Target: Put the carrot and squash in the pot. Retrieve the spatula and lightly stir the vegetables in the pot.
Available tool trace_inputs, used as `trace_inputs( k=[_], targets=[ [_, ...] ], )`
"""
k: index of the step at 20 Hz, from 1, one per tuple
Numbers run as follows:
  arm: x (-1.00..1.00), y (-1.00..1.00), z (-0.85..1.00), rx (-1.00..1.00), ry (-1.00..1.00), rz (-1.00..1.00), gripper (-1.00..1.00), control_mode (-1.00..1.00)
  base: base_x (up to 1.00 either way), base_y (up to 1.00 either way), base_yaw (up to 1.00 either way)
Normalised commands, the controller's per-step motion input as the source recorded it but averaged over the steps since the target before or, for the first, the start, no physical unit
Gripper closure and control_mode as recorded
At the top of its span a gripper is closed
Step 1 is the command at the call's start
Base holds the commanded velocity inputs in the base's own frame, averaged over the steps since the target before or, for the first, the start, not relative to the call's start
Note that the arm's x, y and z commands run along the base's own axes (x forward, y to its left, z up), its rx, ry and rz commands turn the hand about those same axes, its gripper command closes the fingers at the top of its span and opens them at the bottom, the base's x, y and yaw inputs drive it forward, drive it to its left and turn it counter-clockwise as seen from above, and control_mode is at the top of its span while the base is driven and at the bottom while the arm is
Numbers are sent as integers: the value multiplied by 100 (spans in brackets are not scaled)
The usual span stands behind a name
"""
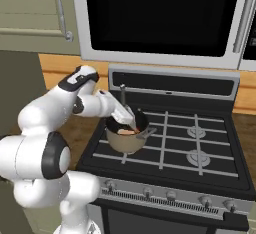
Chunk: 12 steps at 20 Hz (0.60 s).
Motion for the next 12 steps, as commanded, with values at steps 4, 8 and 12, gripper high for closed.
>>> trace_inputs(
  k=[4, 8, 12],
  targets=[
    [-94, -24, 0, 0, -1, 0, 100, -100, 0, 0, 0],
    [-24, -13, 12, 2, 5, 0, 100, -100, 0, 0, 0],
    [18, 0, 25, 0, 7, 0, 100, -100, 0, 0, 0]
  ],
)
